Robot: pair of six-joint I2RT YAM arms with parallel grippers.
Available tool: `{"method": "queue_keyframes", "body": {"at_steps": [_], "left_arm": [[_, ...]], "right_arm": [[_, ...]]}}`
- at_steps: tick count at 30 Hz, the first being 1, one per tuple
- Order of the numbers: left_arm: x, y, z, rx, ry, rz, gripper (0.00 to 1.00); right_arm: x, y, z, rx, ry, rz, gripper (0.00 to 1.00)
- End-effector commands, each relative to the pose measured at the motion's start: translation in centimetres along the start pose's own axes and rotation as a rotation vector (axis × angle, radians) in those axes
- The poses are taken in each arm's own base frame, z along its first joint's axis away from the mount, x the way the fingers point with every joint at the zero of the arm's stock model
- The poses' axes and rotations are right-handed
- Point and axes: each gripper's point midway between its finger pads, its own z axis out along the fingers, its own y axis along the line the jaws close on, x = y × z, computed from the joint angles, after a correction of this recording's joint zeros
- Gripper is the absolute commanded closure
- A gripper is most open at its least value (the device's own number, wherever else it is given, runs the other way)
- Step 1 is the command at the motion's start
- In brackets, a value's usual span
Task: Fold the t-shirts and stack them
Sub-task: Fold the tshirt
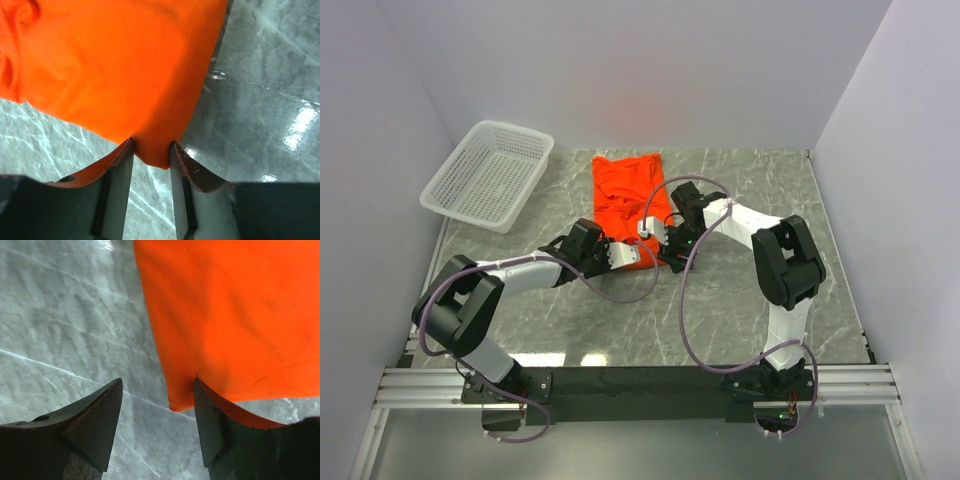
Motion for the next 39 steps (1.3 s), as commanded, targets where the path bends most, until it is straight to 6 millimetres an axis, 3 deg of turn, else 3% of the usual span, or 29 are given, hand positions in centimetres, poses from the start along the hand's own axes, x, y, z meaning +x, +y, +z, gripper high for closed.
{"method": "queue_keyframes", "body": {"at_steps": [1, 6, 15, 20, 23, 24, 26, 27, 28, 30, 31, 32, 34, 35, 39], "left_arm": [[-0.6, 0.1, 0.5, 0.004, -0.032, 0.004, 0.6], [-0.7, -0.3, 0.3, 0.023, -0.045, 0.009, 0.56], [0.0, -1.4, 0.3, 0.053, -0.041, 0.022, 0.48], [0.6, -1.4, 1.2, 0.043, -0.008, 0.009, 0.5], [0.9, -1.3, 1.5, 0.035, 0.007, 0.001, 0.67], [0.8, -1.3, 1.5, 0.031, 0.007, 0.0, 0.81], [0.7, -1.4, 1.4, 0.031, 0.006, 0.004, 0.89], [0.6, -1.4, 1.3, 0.035, 0.004, 0.005, 0.99], [0.4, -1.6, 1.2, 0.045, -0.009, 0.008, 0.99], [-0.1, -1.7, 0.5, 0.053, -0.03, 0.012, 0.99], [-0.9, -1.8, 0.0, 0.062, -0.066, 0.017, 0.99], [-1.1, -2.0, -0.4, 0.075, -0.079, 0.021, 0.99], [-1.6, -3.1, -1.4, 0.118, -0.111, 0.032, 0.99], [-2.1, -3.7, -1.8, 0.146, -0.145, 0.039, 1.0], [-3.1, -6.7, -3.4, 0.248, -0.22, 0.078, 1.0]], "right_arm": [[-0.5, -1.7, 0.0, 0.056, 0.023, 0.004, 0.35], [-0.2, -2.6, 0.4, 0.086, 0.05, 0.05, 0.36], [0.2, -2.4, 1.1, 0.081, 0.07, 0.07, 0.42], [0.3, -2.2, 1.3, 0.073, 0.071, 0.083, 0.53], [0.6, -2.2, 1.5, 0.075, 0.084, 0.084, 0.62], [0.5, -2.2, 1.4, 0.076, 0.083, 0.085, 0.64], [0.5, -2.0, 1.3, 0.068, 0.085, 0.088, 0.71], [0.5, -2.0, 1.3, 0.065, 0.083, 0.09, 0.74], [0.4, -1.8, 1.2, 0.061, 0.081, 0.093, 0.79], [0.2, -1.2, 0.9, 0.041, 0.075, 0.102, 0.86], [0.2, -0.9, 0.7, 0.034, 0.07, 0.109, 0.97], [0.5, -0.1, 0.6, 0.009, 0.08, 0.119, 1.0], [0.3, 1.2, -0.1, -0.045, 0.065, 0.096, 1.0], [0.7, 3.2, -0.6, -0.123, 0.08, 0.107, 1.0], [0.8, 7.6, -1.9, -0.243, 0.037, 0.099, 1.0]]}}
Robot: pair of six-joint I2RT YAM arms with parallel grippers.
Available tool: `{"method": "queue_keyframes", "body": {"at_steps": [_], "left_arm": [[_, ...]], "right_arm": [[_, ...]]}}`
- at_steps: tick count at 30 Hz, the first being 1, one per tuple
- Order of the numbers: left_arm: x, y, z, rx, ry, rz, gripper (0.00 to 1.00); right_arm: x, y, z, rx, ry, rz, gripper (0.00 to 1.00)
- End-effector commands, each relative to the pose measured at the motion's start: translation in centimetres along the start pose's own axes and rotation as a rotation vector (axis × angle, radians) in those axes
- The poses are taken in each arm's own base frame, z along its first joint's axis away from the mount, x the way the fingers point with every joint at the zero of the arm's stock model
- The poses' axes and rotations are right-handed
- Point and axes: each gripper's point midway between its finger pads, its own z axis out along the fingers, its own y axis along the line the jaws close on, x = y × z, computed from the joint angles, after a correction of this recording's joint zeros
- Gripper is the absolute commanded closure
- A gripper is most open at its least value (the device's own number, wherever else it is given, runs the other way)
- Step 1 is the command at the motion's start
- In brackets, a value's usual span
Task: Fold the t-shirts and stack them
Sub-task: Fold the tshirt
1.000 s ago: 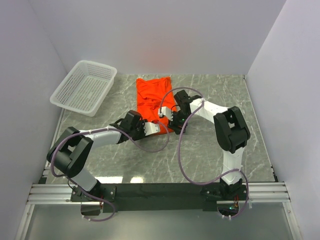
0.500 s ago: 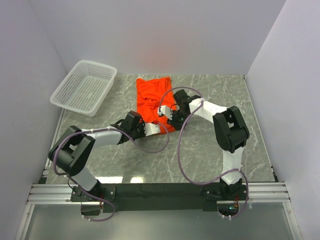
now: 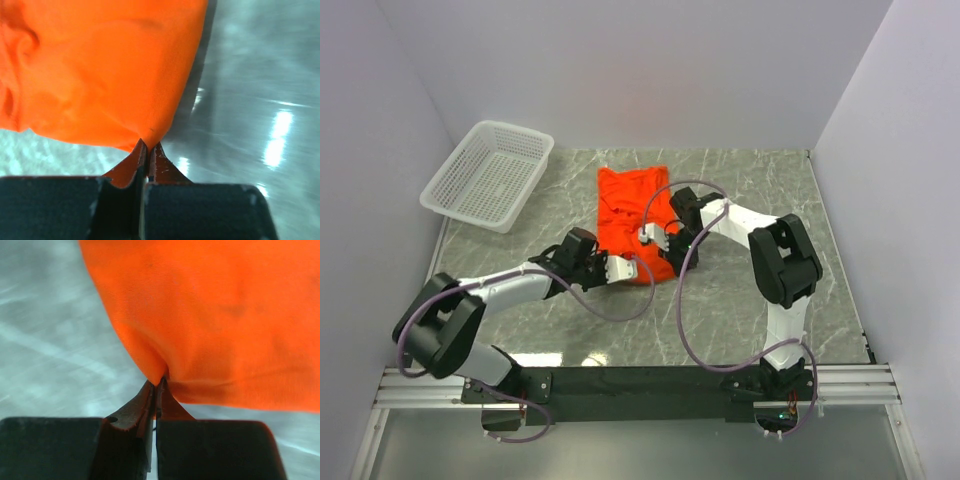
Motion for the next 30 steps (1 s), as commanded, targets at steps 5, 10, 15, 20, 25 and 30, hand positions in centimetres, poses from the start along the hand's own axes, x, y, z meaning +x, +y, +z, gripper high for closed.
{"method": "queue_keyframes", "body": {"at_steps": [5, 10, 15, 20, 25, 30], "left_arm": [[-3.9, -7.4, -3.3, 0.251, -0.159, 0.036, 1.0], [-3.9, -10.6, -4.9, 0.322, -0.178, -0.001, 1.0], [-5.1, -9.1, -4.6, 0.331, -0.176, 0.012, 1.0], [-6.0, -4.4, -2.4, 0.328, -0.174, -0.013, 1.0], [-4.9, -0.3, -0.9, 0.366, -0.124, -0.071, 1.0], [-6.0, 4.1, -0.6, 0.327, -0.159, -0.084, 1.0]], "right_arm": [[1.2, 10.1, -2.6, -0.255, -0.058, 0.066, 1.0], [0.2, 11.7, -4.0, -0.282, -0.116, 0.12, 1.0], [-0.5, 10.5, -5.2, -0.298, -0.145, 0.174, 1.0], [-1.0, 7.3, -6.8, -0.287, -0.158, 0.239, 1.0], [-1.0, 3.9, -7.9, -0.267, -0.159, 0.283, 1.0], [-1.3, 0.5, -8.1, -0.235, -0.18, 0.339, 1.0]]}}
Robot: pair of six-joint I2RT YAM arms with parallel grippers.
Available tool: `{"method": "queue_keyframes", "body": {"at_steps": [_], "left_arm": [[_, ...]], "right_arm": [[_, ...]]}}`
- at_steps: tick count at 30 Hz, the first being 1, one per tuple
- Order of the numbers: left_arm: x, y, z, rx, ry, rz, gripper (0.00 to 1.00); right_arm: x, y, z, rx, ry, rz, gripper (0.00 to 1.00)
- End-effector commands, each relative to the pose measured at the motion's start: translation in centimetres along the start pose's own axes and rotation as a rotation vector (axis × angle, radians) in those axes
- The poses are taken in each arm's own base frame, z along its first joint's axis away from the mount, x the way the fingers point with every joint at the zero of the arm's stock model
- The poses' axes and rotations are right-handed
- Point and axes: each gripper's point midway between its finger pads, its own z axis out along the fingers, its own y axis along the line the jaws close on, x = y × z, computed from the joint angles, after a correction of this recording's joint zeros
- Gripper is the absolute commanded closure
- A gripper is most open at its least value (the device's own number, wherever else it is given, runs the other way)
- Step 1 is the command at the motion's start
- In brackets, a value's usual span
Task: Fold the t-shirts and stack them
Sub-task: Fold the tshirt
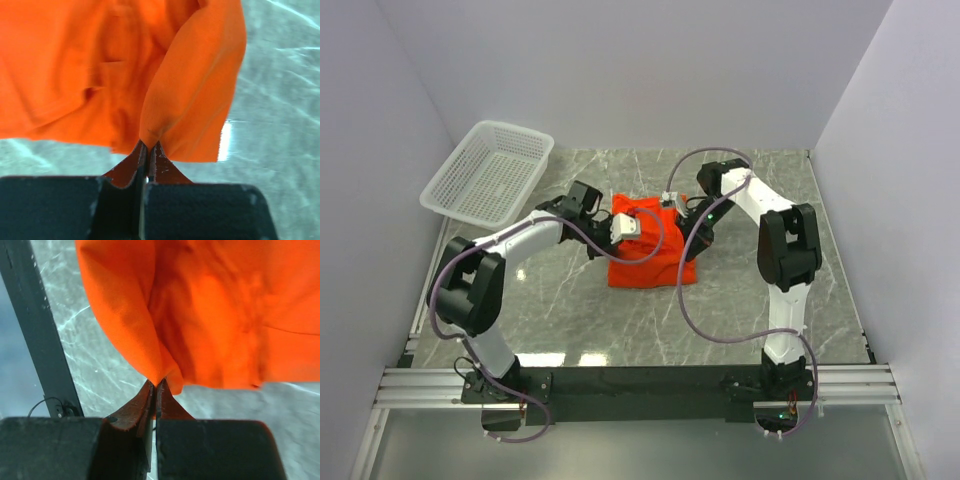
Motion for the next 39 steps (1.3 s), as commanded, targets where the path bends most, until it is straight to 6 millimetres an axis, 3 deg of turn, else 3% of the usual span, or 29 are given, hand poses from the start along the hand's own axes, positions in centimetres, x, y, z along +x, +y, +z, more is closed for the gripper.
{"method": "queue_keyframes", "body": {"at_steps": [1, 7, 16, 18, 22, 27, 29, 33, 36, 39], "left_arm": [[-1.3, 1.4, -0.8, 0.027, -0.043, 0.021, 1.0], [-1.3, 5.8, -1.2, -0.078, -0.032, 0.014, 1.0], [-4.9, 14.3, -3.2, -0.379, -0.128, 0.054, 1.0], [-4.5, 15.7, -2.9, -0.429, -0.123, 0.043, 1.0], [-4.2, 18.7, -2.3, -0.542, -0.141, 0.004, 1.0], [-3.1, 23.0, -2.0, -0.726, -0.142, -0.088, 1.0], [-2.8, 23.7, -2.1, -0.763, -0.135, -0.108, 1.0], [-1.4, 24.5, -2.1, -0.822, -0.106, -0.147, 1.0], [-1.3, 24.4, -2.6, -0.853, -0.106, -0.157, 1.0], [-1.6, 23.7, -2.8, -0.857, -0.111, -0.14, 1.0]], "right_arm": [[-1.9, -1.1, -2.0, 0.032, -0.04, 0.033, 1.0], [-4.6, -5.1, -3.7, 0.12, -0.093, 0.069, 1.0], [-8.5, -10.2, -7.0, 0.305, -0.228, 0.085, 1.0], [-9.5, -10.9, -7.4, 0.336, -0.265, 0.119, 1.0], [-12.1, -14.8, -8.5, 0.472, -0.373, 0.176, 1.0], [-13.3, -18.7, -9.1, 0.616, -0.44, 0.264, 1.0], [-13.1, -20.2, -8.9, 0.658, -0.439, 0.28, 1.0], [-13.2, -21.2, -8.2, 0.671, -0.444, 0.3, 1.0], [-13.4, -20.8, -7.8, 0.639, -0.453, 0.283, 1.0], [-14.8, -19.8, -8.5, 0.618, -0.492, 0.237, 1.0]]}}
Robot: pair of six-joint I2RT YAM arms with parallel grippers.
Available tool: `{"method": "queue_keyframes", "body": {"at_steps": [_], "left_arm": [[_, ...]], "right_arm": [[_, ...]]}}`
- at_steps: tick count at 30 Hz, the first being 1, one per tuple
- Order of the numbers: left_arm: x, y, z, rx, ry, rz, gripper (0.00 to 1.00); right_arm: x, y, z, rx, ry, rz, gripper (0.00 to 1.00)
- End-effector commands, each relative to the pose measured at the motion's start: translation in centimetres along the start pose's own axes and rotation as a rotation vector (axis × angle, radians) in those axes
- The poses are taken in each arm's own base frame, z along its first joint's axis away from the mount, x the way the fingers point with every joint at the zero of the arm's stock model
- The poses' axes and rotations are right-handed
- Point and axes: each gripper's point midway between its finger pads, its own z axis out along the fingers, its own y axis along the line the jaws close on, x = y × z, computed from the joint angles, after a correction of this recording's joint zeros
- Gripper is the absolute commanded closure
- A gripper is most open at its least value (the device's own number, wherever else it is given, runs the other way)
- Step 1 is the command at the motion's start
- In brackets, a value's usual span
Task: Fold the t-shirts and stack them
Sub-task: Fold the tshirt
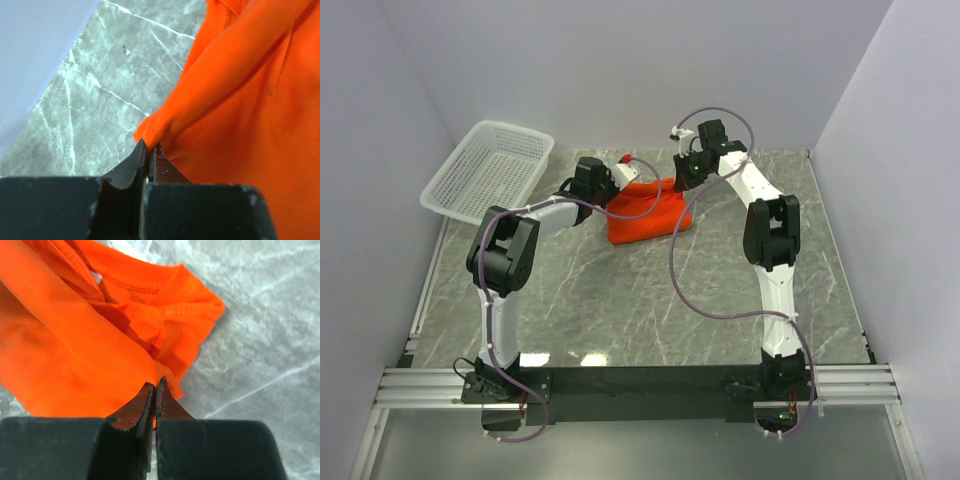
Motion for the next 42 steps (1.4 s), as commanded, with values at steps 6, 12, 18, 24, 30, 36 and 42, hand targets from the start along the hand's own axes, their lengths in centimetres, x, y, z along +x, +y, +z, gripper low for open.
{"method": "queue_keyframes", "body": {"at_steps": [6, 12, 18, 24, 30, 36, 42], "left_arm": [[-2.3, 2.7, -1.3, -0.141, -0.047, -0.021, 1.0], [-0.5, 3.8, -1.1, -0.236, 0.035, -0.04, 1.0], [-0.5, 4.3, -0.3, -0.253, 0.054, -0.047, 1.0], [-0.6, 4.2, 0.0, -0.257, 0.054, -0.046, 1.0], [-0.7, 3.8, 0.4, -0.239, 0.051, -0.053, 1.0], [-0.9, 4.5, 0.2, -0.282, 0.058, -0.081, 0.86], [-5.5, 8.1, -1.7, -0.384, 0.01, -0.206, 0.48]], "right_arm": [[-6.5, 1.2, -0.6, 0.062, -0.172, -0.06, 1.0], [-7.5, 0.2, 0.5, 0.189, -0.186, -0.007, 1.0], [-7.6, -0.7, 0.5, 0.28, -0.186, 0.013, 1.0], [-7.6, -1.2, 0.9, 0.349, -0.175, 0.02, 1.0], [-7.8, -1.0, 0.9, 0.363, -0.175, 0.014, 1.0], [-8.5, -1.1, 0.8, 0.379, -0.199, 0.007, 0.55], [-11.0, -1.5, -3.0, 0.375, -0.277, 0.01, 0.24]]}}
